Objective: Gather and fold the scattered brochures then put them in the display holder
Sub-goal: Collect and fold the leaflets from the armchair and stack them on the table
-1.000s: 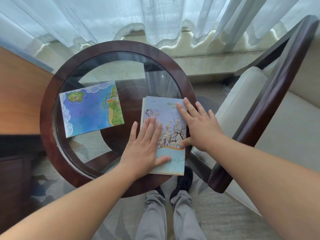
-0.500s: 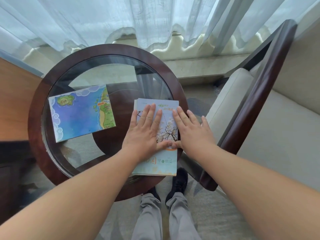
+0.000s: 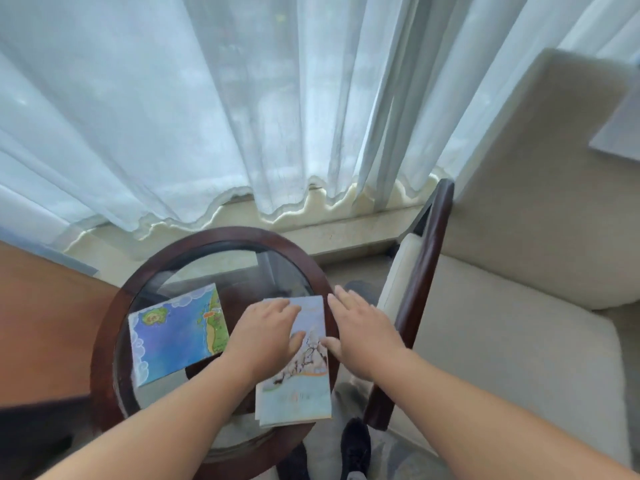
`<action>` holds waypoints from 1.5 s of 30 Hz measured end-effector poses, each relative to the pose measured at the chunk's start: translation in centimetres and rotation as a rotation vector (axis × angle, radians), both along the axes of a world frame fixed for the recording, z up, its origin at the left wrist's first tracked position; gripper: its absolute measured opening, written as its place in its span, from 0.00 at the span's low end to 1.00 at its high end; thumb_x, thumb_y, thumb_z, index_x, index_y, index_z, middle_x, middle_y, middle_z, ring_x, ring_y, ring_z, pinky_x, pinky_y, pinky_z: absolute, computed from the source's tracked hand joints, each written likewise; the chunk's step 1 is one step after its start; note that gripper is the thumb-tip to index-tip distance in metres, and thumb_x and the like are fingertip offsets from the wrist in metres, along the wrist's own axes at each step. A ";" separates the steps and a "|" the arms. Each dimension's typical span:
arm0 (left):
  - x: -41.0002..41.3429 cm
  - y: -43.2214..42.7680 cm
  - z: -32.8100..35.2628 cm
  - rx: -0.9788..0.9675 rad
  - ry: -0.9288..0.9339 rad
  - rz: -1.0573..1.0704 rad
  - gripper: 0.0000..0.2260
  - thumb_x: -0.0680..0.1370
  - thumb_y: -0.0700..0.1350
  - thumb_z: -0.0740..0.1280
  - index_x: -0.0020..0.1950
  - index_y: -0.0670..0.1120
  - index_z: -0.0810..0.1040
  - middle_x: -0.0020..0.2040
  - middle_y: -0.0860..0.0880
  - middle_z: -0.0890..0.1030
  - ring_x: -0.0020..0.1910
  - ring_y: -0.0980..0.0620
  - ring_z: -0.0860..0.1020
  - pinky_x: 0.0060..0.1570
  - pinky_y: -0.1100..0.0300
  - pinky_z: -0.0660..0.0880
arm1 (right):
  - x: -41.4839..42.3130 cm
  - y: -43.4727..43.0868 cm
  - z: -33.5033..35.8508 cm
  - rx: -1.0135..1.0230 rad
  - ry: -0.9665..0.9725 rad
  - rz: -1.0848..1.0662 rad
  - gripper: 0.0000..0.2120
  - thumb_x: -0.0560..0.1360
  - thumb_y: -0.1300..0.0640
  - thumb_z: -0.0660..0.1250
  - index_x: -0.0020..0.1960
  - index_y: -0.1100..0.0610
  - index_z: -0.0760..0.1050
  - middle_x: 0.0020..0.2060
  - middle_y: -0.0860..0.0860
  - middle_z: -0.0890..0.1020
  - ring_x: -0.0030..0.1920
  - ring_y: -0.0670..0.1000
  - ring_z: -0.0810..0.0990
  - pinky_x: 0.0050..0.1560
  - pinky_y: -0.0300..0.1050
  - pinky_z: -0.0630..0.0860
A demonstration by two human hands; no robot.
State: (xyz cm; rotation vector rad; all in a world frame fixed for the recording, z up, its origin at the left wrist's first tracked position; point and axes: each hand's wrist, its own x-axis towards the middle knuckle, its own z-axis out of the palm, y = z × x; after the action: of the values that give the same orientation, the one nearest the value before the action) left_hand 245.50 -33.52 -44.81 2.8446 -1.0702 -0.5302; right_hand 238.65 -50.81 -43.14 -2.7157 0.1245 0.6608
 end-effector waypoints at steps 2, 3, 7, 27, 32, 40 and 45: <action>0.4 -1.5 3.2 -0.044 -0.002 -0.023 0.21 0.79 0.57 0.57 0.69 0.50 0.71 0.65 0.51 0.75 0.64 0.50 0.73 0.63 0.53 0.70 | -0.6 -1.3 3.6 0.004 -0.059 -0.055 0.35 0.79 0.43 0.60 0.79 0.54 0.48 0.79 0.49 0.50 0.78 0.51 0.48 0.76 0.52 0.54; 0.5 -2.2 4.7 -0.072 -0.011 -0.035 0.20 0.79 0.57 0.57 0.68 0.51 0.72 0.65 0.51 0.75 0.63 0.51 0.73 0.61 0.54 0.71 | -0.8 -2.0 5.5 0.004 -0.084 -0.082 0.34 0.80 0.44 0.60 0.79 0.53 0.49 0.79 0.49 0.51 0.78 0.50 0.48 0.76 0.51 0.54; 0.7 -5.5 10.3 -0.174 -0.042 -0.087 0.16 0.79 0.56 0.57 0.62 0.53 0.76 0.60 0.53 0.77 0.59 0.52 0.75 0.57 0.56 0.72 | -2.1 -4.8 12.2 -0.004 -0.188 -0.192 0.30 0.80 0.46 0.60 0.78 0.53 0.55 0.78 0.48 0.57 0.77 0.49 0.52 0.73 0.48 0.58; -3.9 -34.0 20.4 -0.298 -0.160 -0.219 0.14 0.79 0.55 0.57 0.60 0.54 0.76 0.56 0.54 0.77 0.58 0.52 0.75 0.53 0.58 0.71 | -10.9 -31.2 20.3 0.015 -0.240 -0.429 0.28 0.81 0.47 0.57 0.78 0.51 0.55 0.79 0.47 0.54 0.77 0.48 0.53 0.74 0.44 0.56; -5.2 -42.0 21.1 -0.317 -0.160 -0.251 0.16 0.80 0.56 0.57 0.64 0.54 0.74 0.60 0.54 0.77 0.60 0.52 0.75 0.55 0.57 0.73 | -11.5 -39.4 20.9 -0.007 -0.247 -0.462 0.27 0.81 0.47 0.57 0.78 0.51 0.55 0.78 0.48 0.55 0.77 0.48 0.54 0.73 0.46 0.58; -3.2 -49.2 21.4 -0.293 -0.181 -0.317 0.15 0.80 0.54 0.58 0.62 0.51 0.75 0.59 0.51 0.77 0.59 0.49 0.75 0.56 0.55 0.73 | -10.1 -45.6 20.4 0.014 -0.270 -0.515 0.27 0.81 0.47 0.57 0.78 0.51 0.56 0.78 0.47 0.56 0.77 0.48 0.56 0.71 0.43 0.59; 0.7 -55.0 21.2 -0.339 -0.246 -0.380 0.17 0.79 0.53 0.60 0.66 0.50 0.74 0.61 0.49 0.78 0.61 0.47 0.75 0.58 0.53 0.71 | -9.6 -48.0 21.0 0.001 -0.304 -0.572 0.27 0.81 0.48 0.58 0.77 0.52 0.57 0.77 0.48 0.58 0.76 0.49 0.57 0.72 0.43 0.59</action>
State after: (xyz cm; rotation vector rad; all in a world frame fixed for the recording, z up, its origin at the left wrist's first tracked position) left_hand 246.23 -88.52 -23.64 2.4615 -1.5843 -0.0014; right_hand 229.08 -98.86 -22.13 -2.5499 0.7814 0.0813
